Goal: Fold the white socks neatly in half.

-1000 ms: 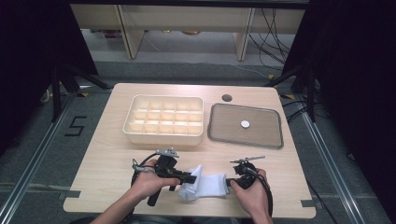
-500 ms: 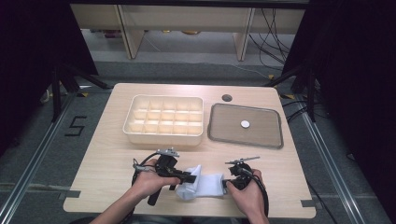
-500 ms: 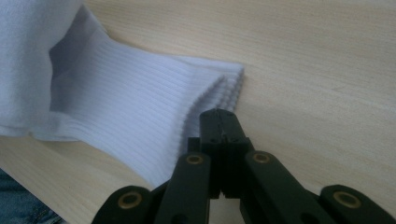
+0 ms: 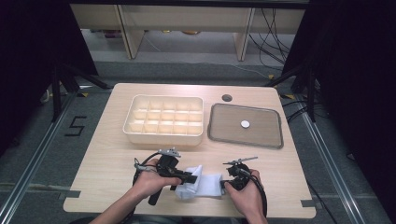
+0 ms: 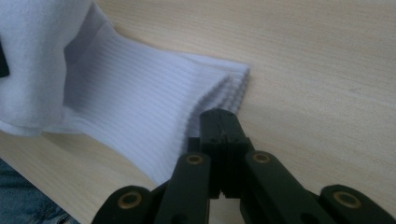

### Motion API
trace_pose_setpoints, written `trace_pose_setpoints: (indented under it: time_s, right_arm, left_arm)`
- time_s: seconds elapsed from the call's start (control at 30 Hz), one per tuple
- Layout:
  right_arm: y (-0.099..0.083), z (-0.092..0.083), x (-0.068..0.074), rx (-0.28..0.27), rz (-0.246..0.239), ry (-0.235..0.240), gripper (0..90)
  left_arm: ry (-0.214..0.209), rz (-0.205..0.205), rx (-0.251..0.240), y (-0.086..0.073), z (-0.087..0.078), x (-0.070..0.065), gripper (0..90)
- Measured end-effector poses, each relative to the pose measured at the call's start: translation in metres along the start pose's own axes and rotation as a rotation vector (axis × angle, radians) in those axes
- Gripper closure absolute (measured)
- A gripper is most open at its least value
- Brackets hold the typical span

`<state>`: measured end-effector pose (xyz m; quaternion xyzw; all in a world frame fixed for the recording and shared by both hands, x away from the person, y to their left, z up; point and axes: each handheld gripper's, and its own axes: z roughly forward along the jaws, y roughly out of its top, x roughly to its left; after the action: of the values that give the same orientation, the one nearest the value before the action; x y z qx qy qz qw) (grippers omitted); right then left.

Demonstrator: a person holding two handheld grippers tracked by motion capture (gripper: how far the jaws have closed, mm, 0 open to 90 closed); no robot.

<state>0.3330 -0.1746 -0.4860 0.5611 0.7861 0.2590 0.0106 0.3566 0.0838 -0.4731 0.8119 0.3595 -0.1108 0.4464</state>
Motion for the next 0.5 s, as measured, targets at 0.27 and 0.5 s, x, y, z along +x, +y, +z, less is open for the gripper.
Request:
trace_pose_setpoints:
  time_s: [0.27, 0.5]
  right_arm:
    - [0.0, 0.001, 0.0047, 0.013, 0.034, 0.0, 90.0]
    - [0.0, 0.0013, 0.0058, 0.007, 0.039, 0.006, 89.8]
  left_arm:
    - [0.006, 0.011, 0.009, 0.0021, 0.0023, -0.0004, 79.4]
    - [0.023, 0.006, 0.025, 0.0003, 0.0043, -0.0013, 79.3]
